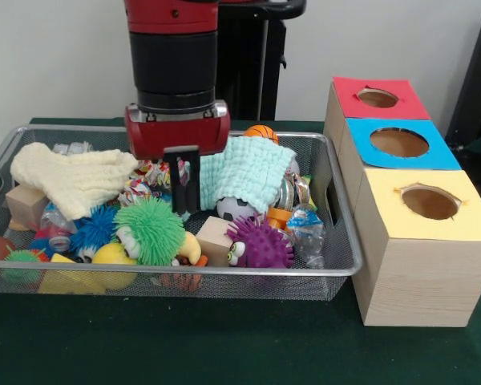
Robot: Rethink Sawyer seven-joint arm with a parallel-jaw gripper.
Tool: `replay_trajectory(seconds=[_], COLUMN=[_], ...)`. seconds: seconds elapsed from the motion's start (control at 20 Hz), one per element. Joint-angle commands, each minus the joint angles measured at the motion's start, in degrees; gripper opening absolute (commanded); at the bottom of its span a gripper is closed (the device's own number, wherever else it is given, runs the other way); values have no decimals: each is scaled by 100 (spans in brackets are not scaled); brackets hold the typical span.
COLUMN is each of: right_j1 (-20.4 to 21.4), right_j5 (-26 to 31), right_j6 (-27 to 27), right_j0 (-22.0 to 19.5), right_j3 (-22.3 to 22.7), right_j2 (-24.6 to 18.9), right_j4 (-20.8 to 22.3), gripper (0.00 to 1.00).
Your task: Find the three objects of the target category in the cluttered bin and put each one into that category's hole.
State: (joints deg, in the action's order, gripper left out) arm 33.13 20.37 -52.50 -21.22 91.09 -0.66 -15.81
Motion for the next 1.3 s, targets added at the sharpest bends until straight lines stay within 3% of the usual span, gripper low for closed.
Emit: replay_trajectory(seconds=[0.05, 0.35, 0.6, 0.65, 0.85, 1.3], right_j1=[-369, -577, -659, -769, -971, -1222], right_j5=[-544, -836, -957, -704, -1046, -255], right_j6=[-497, -605, -670, -731, -741, -877], right_j0=[-434, -797, -895, -711, -795, -122], right_j3=[591, 667, 689, 563, 587, 132], right_j2=[-1071, -1373, -1379, -1028, -917, 199], right_j4=[580, 877, 1092, 1116, 1464, 1800], gripper=[0, 0, 0, 0, 0, 0])
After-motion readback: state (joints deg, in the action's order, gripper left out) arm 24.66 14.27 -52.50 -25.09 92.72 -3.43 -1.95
